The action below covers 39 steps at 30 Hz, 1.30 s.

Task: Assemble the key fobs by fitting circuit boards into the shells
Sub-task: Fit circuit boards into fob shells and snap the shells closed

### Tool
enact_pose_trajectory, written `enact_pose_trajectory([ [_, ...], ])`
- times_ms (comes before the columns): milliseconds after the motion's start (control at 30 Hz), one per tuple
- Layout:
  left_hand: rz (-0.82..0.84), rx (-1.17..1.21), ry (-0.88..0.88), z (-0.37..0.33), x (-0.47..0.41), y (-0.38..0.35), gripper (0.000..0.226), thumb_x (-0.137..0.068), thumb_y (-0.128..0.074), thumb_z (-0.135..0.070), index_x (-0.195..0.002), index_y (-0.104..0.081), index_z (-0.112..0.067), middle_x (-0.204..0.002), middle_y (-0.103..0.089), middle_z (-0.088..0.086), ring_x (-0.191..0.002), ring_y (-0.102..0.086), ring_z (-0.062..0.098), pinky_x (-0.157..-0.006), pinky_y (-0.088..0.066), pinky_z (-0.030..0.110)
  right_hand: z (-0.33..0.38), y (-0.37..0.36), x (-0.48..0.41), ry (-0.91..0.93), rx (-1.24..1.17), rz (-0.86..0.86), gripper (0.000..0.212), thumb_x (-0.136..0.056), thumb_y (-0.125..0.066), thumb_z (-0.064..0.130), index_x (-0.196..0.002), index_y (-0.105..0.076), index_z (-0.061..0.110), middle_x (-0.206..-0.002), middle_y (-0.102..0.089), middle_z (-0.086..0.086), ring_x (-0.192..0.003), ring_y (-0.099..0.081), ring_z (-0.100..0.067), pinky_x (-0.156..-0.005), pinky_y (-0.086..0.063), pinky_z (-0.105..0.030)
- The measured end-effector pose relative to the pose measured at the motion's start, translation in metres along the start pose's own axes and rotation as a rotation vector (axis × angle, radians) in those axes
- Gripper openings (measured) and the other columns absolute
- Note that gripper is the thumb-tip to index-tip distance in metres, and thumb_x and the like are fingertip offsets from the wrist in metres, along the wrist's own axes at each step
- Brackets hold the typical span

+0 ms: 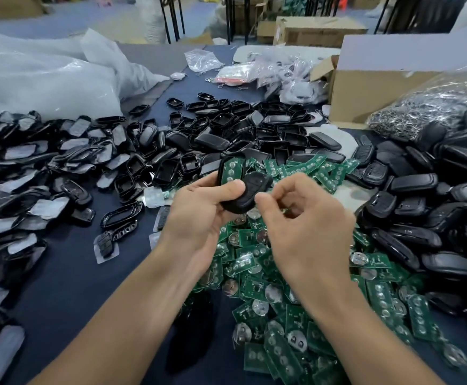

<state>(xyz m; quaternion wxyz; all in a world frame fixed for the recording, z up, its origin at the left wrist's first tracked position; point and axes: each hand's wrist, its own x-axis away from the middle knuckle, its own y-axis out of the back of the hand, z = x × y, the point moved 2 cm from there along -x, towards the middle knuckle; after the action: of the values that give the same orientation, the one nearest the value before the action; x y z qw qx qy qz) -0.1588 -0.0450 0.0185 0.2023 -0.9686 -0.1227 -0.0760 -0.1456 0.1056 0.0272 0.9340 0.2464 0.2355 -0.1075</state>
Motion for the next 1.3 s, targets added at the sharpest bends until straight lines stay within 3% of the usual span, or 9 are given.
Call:
enact_pose_trajectory([
  [100, -0.092, -0.061, -0.074, 0.003, 0.004, -0.003, 0.025, -0.087, -0.071, 0.005, -0.077, -0.082, -0.015, -0.089, -0.08, 0.009, -0.081, -0.074, 0.02, -0.076, -0.063, 0.032, 0.002, -0.01, 0.006, -0.039, 0.003, 0.075, 0.017, -0.088, -0.078, 0.037, -0.085, -0.063, 0.031, -0.071, -0.065, 0.025, -0.083, -0.065, 0.003, -0.071, -0.051, -0.015],
  [200, -0.113, -0.118, -0.155, 0.005, 0.007, -0.007, 0.032, -0.087, -0.073, 0.006, -0.072, -0.082, -0.021, -0.08, -0.078, 0.0, -0.072, -0.072, 0.012, -0.065, -0.059, 0.025, -0.001, -0.015, 0.006, -0.203, -0.105, 0.106, 0.016, -0.082, -0.083, 0.035, -0.086, -0.068, 0.033, -0.074, -0.067, 0.026, -0.084, -0.064, 0.013, -0.07, -0.046, -0.002],
  [333, -0.064, -0.141, -0.184, 0.004, 0.006, -0.01, 0.032, -0.087, -0.071, 0.005, -0.071, -0.081, -0.021, -0.077, -0.076, -0.002, -0.07, -0.07, 0.011, -0.064, -0.056, 0.021, -0.002, -0.017, 0.006, -0.347, -0.337, 0.127, 0.016, -0.081, -0.083, 0.034, -0.087, -0.069, 0.031, -0.082, -0.076, 0.02, -0.076, -0.072, 0.001, -0.066, -0.055, -0.015],
  [533, -0.078, -0.107, -0.137, 0.004, 0.005, -0.005, 0.021, -0.09, -0.063, 0.002, -0.093, -0.08, -0.011, -0.097, -0.081, 0.011, -0.099, -0.076, 0.034, -0.102, -0.056, 0.052, -0.008, -0.016, 0.004, -0.415, -0.415, 0.115, 0.025, -0.076, -0.088, 0.028, -0.087, -0.065, 0.029, -0.081, -0.079, 0.01, -0.07, -0.074, -0.012, -0.065, -0.06, -0.035],
  [600, -0.066, -0.104, -0.158, 0.004, 0.006, -0.006, 0.019, -0.093, -0.061, 0.001, -0.099, -0.078, -0.005, -0.098, -0.081, 0.014, -0.098, -0.077, 0.032, -0.097, -0.06, 0.048, -0.013, -0.015, 0.001, -0.477, -0.552, 0.167, 0.025, -0.077, -0.088, 0.018, -0.09, -0.067, 0.027, -0.086, -0.08, 0.004, -0.073, -0.075, -0.017, -0.065, -0.059, -0.037],
  [733, -0.086, -0.134, -0.242, 0.005, 0.006, -0.006, 0.035, -0.097, -0.06, -0.002, -0.078, -0.084, -0.021, -0.093, -0.081, 0.008, -0.093, -0.078, 0.023, -0.086, -0.061, 0.035, -0.018, -0.014, -0.007, -0.598, -0.88, 0.243, 0.035, -0.08, -0.083, -0.002, -0.105, -0.074, 0.022, -0.099, -0.081, -0.004, -0.092, -0.077, -0.018, -0.074, -0.058, -0.022],
  [1000, -0.013, -0.436, -0.411, 0.018, 0.009, -0.014, 0.034, -0.097, -0.064, -0.012, -0.107, -0.081, -0.039, -0.104, -0.081, -0.013, -0.102, -0.076, 0.009, -0.091, -0.06, 0.036, -0.021, -0.012, -0.009, -0.517, -0.94, 0.242, 0.036, -0.08, -0.079, -0.01, -0.108, -0.08, 0.013, -0.104, -0.08, -0.008, -0.102, -0.077, -0.02, -0.081, -0.058, -0.022],
  [1133, -0.062, -0.688, -0.552, 0.018, 0.01, -0.012, 0.032, -0.1, -0.068, -0.013, -0.125, -0.077, -0.03, -0.108, -0.079, -0.017, -0.1, -0.073, -0.002, -0.088, -0.06, 0.024, -0.023, -0.011, -0.01, -0.523, -0.944, 0.215, 0.035, -0.077, -0.081, -0.009, -0.103, -0.081, 0.015, -0.101, -0.081, -0.008, -0.098, -0.077, -0.02, -0.078, -0.059, -0.02],
  [1300, 0.15, -0.72, -0.436, 0.009, 0.01, -0.013, 0.033, -0.105, -0.062, -0.014, -0.13, -0.074, -0.033, -0.114, -0.077, -0.02, -0.11, -0.07, -0.002, -0.097, -0.06, 0.032, -0.027, -0.009, -0.011, -0.508, -0.913, 0.159, 0.033, -0.074, -0.084, -0.008, -0.093, -0.084, 0.019, -0.096, -0.081, -0.008, -0.094, -0.078, -0.021, -0.076, -0.06, -0.022],
])
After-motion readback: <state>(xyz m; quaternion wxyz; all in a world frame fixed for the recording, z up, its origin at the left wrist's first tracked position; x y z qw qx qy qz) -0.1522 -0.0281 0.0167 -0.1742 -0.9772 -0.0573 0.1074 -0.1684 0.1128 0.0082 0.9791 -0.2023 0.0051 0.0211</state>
